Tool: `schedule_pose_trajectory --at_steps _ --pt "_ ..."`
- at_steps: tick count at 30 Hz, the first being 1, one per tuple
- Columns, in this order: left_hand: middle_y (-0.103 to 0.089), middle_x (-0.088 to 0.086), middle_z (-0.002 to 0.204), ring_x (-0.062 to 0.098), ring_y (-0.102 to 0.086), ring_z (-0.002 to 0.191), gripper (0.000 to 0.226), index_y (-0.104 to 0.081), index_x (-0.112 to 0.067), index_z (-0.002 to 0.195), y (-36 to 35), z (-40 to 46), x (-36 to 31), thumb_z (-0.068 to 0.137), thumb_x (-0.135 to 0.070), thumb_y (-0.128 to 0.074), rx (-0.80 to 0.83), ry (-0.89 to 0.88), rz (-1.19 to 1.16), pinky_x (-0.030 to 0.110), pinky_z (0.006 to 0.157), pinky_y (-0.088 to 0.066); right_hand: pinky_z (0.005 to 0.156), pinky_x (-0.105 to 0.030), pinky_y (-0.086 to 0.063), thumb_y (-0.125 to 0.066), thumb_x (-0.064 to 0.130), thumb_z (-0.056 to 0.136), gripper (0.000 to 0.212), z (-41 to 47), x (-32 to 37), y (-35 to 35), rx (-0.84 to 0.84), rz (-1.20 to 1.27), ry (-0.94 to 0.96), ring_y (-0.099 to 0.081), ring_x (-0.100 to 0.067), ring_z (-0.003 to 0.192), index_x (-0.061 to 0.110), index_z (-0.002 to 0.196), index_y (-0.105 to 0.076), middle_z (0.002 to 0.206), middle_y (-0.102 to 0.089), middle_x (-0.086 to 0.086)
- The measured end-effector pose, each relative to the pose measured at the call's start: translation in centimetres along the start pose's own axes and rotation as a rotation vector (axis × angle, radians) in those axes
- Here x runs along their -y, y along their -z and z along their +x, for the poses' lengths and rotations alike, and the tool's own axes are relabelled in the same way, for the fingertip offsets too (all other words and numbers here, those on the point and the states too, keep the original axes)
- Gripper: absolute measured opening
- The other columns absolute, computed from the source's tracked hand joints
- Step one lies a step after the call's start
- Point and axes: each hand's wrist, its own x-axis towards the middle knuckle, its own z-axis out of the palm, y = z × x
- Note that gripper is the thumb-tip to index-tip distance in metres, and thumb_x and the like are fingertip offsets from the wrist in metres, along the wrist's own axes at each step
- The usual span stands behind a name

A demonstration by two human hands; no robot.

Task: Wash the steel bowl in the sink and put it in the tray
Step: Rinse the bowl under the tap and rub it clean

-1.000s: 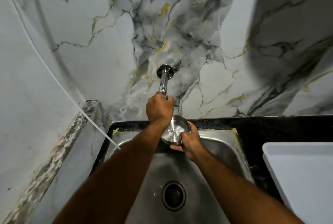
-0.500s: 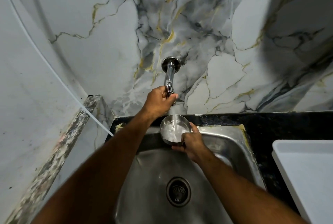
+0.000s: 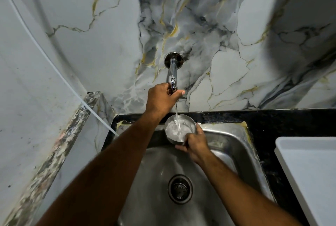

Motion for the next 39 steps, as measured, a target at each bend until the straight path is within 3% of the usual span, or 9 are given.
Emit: schedule_pose_trajectory --at_steps 3,12,16,20,25,28,31,36,39 --pt "-0.062 -0.006 0.062 0.009 -0.058 0.057 0.039 -0.062 -0.018 0.074 -0.4 -0.3 -1.0 0.076 -0.055 -0.074 -0.102 -0.005 0.205 0.025 0.051 -0.047 0.054 -0.045 -0.062 -0.045 -0.016 0.082 0.073 -0.6 -1.0 -0.7 0.026 -0.051 -0.018 -0.066 -0.039 0.097 0.033 0.136 -0.051 0.127 -0.060 -0.013" --pt "-0.059 0.001 0.066 0.019 -0.059 0.063 0.045 -0.062 -0.013 0.078 -1.1 -0.5 -2.2 0.080 -0.058 -0.068 -0.105 0.047 0.387 0.028 0.051 -0.042 0.058 -0.048 -0.063 -0.042 -0.015 0.083 0.077 0.0 -1.2 1.4 -0.014 -0.072 -0.023 -0.062 -0.036 0.096 0.039 0.136 -0.047 0.120 -0.053 -0.008" --pt "-0.059 0.002 0.068 0.019 -0.058 0.064 0.046 -0.064 -0.011 0.082 -0.9 -0.4 -2.1 0.080 -0.057 -0.068 -0.100 0.047 0.373 0.029 0.053 -0.042 0.054 -0.047 -0.061 -0.043 -0.016 0.081 0.067 -0.3 -1.9 1.6 0.007 -0.075 -0.073 -0.064 -0.038 0.092 0.036 0.122 -0.054 0.121 -0.057 -0.011" --pt "-0.059 0.001 0.067 0.018 -0.057 0.062 0.046 -0.066 -0.011 0.083 -0.9 -0.3 -2.3 0.080 -0.057 -0.069 -0.098 0.054 0.373 0.026 0.048 -0.038 0.053 -0.045 -0.061 -0.042 -0.016 0.081 0.078 0.0 -1.7 3.0 -0.097 -0.133 -0.013 -0.062 -0.039 0.099 0.036 0.139 -0.049 0.129 -0.052 -0.008" --pt "-0.047 -0.005 0.056 0.011 -0.048 0.052 0.046 -0.065 -0.010 0.081 -0.8 -0.5 -2.4 0.080 -0.056 -0.069 -0.105 0.079 0.349 0.022 0.039 -0.027 0.089 -0.043 -0.053 -0.049 -0.005 0.083 0.074 -0.1 -1.3 2.8 -0.191 -0.852 0.580 -0.055 -0.035 0.106 0.035 0.146 -0.043 0.124 -0.050 -0.015" --pt "-0.052 -0.004 0.058 0.009 -0.048 0.050 0.045 -0.066 -0.010 0.082 -0.8 -0.7 -2.4 0.081 -0.054 -0.070 -0.097 0.087 0.333 0.021 0.039 -0.029 0.085 -0.048 -0.050 -0.052 0.002 0.088 0.069 0.5 -0.3 3.0 -0.071 -1.403 0.888 -0.047 -0.039 0.108 0.032 0.148 -0.035 0.126 -0.042 -0.020" --pt "-0.048 -0.005 0.056 0.011 -0.049 0.050 0.043 -0.066 -0.010 0.081 -0.8 -0.9 -2.5 0.081 -0.053 -0.071 -0.104 0.092 0.328 0.021 0.039 -0.028 0.080 -0.057 -0.056 -0.077 0.019 0.079 0.092 1.2 1.2 2.8 -0.031 -1.963 1.111 -0.048 -0.044 0.113 0.028 0.149 -0.018 0.131 -0.042 -0.025" --pt "-0.046 -0.006 0.055 0.012 -0.048 0.052 0.043 -0.065 -0.010 0.080 -0.9 -0.8 -2.4 0.081 -0.052 -0.071 -0.114 0.096 0.329 0.022 0.039 -0.026 0.080 -0.060 -0.054 -0.085 0.034 0.070 0.106 1.7 2.9 2.3 0.006 -2.078 1.065 -0.039 -0.042 0.118 0.028 0.148 -0.013 0.136 -0.030 -0.021" --pt "-0.055 -0.002 0.062 0.015 -0.054 0.058 0.043 -0.066 -0.009 0.082 -0.9 -0.8 -2.3 0.080 -0.052 -0.071 -0.112 0.098 0.316 0.022 0.041 -0.030 0.081 -0.047 -0.056 -0.073 0.012 0.080 0.081 1.5 2.5 1.8 -0.232 -1.641 0.815 -0.053 -0.037 0.110 0.028 0.147 -0.030 0.131 -0.046 -0.020"
